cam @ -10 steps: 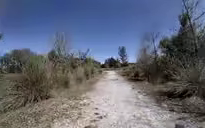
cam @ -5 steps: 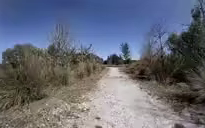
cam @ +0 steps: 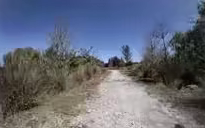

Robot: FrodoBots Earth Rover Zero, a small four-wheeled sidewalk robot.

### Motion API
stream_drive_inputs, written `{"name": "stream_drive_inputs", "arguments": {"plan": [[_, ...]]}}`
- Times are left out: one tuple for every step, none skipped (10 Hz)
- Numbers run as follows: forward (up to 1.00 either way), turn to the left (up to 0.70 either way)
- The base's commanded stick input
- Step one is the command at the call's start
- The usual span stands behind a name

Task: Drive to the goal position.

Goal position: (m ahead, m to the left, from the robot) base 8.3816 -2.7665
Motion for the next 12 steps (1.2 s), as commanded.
{"name": "stream_drive_inputs", "arguments": {"plan": [[0.7,-0.09],[0.7,-0.14],[0.7,-0.18],[0.7,-0.12],[0.7,-0.11],[0.7,-0.2],[0.7,-0.18],[0.7,-0.12],[0.7,-0.17],[0.7,-0.17],[0.7,-0.16],[0.7,-0.18]]}}
